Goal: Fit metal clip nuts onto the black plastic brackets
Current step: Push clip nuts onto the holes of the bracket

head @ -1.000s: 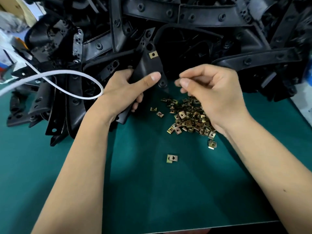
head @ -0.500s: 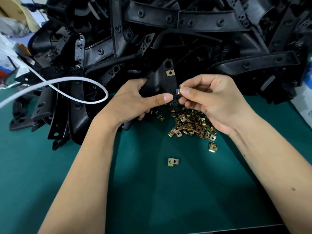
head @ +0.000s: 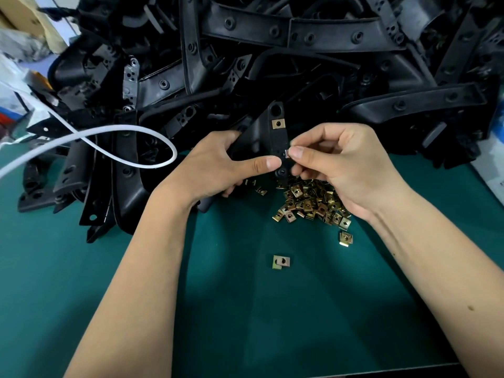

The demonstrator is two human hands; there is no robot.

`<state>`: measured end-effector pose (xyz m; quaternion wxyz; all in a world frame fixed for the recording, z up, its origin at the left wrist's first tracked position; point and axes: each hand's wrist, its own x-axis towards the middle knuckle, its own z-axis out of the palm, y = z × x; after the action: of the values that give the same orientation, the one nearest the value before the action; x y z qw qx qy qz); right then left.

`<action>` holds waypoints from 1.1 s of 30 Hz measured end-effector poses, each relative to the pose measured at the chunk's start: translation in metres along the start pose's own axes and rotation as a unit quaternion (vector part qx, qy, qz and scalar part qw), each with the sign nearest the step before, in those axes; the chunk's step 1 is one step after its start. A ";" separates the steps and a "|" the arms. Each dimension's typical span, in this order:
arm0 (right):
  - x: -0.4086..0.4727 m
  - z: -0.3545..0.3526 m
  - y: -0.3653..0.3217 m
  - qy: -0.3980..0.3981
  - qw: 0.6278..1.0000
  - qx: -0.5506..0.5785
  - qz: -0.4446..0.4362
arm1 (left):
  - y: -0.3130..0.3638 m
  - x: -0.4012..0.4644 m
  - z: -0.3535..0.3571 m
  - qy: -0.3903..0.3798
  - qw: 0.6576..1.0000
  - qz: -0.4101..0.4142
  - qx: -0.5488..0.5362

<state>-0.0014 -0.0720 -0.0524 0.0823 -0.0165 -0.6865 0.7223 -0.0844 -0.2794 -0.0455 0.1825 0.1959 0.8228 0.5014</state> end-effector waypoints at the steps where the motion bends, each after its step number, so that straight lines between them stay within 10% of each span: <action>1: 0.000 0.000 0.000 0.003 1.000 -0.007 -0.004 | 0.000 0.000 0.000 0.001 1.000 0.000 0.009; 25: 0.001 -0.008 -0.005 0.021 0.999 -0.015 0.025 | 0.002 0.002 0.018 0.025 0.996 0.051 0.067; 33: -0.038 -0.010 -0.016 0.221 0.965 -0.115 -0.083 | 0.049 -0.009 0.063 0.219 0.935 0.111 0.257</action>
<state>0.0392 -0.0673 -0.0402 0.2891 -0.1286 -0.7283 0.6078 -0.0385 -0.2158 -0.0280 -0.1150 0.2115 0.9163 0.3200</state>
